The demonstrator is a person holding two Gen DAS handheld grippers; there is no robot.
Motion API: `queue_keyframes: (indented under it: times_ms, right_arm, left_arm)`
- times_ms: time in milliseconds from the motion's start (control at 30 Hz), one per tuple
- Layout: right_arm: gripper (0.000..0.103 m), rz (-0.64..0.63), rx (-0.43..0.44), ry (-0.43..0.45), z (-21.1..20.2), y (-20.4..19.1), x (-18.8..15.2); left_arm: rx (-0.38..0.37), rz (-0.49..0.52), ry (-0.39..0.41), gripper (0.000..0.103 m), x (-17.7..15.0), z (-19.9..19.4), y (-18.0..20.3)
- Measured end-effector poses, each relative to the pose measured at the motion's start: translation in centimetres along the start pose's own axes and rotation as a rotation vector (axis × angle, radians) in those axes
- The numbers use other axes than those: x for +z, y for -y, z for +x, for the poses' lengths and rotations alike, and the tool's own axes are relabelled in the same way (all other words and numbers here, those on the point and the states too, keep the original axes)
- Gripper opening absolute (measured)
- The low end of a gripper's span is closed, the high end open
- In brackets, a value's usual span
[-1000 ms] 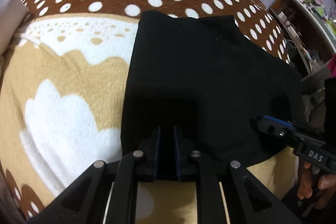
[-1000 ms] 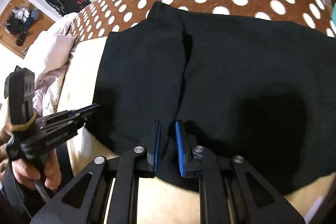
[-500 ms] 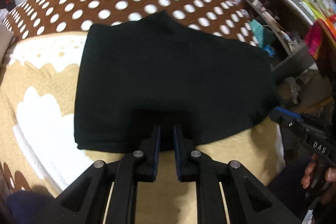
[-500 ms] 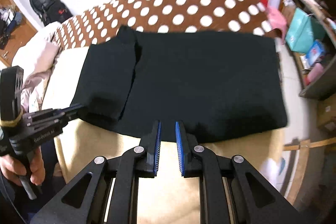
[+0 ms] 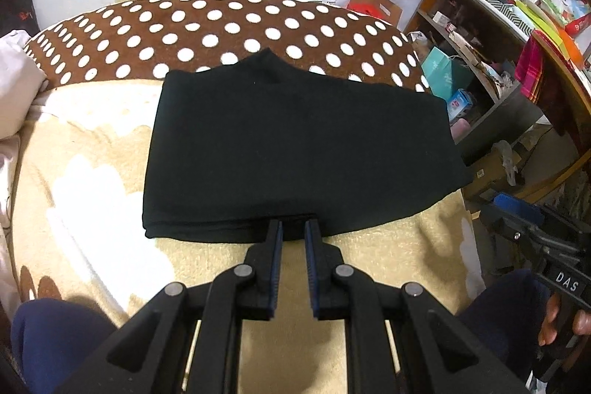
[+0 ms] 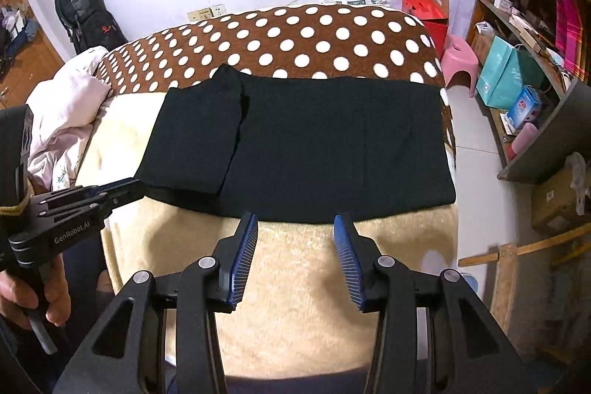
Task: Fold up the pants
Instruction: 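Open both grippers and release the folded black pants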
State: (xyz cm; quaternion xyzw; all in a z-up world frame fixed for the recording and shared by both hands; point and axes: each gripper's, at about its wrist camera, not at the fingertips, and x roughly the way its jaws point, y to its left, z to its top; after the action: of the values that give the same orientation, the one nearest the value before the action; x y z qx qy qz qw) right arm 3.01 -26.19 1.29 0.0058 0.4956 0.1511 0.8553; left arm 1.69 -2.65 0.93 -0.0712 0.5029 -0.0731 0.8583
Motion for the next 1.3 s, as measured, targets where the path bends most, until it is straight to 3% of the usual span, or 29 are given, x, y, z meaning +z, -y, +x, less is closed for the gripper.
queue_keyframes:
  times_ms: [767, 1300]
  right_arm:
    - [0.044, 0.105, 0.058, -0.040, 1.8, 2.6, -0.9]
    - [0.046, 0.430, 0.114, -0.099, 6.4, 9.2, -1.5]
  left_arm:
    - [0.050, 0.081, -0.011, 0.014, -0.5, 0.8, 2.6]
    - [0.083, 0.100, -0.049, 0.014, -0.7, 3.8, 2.2]
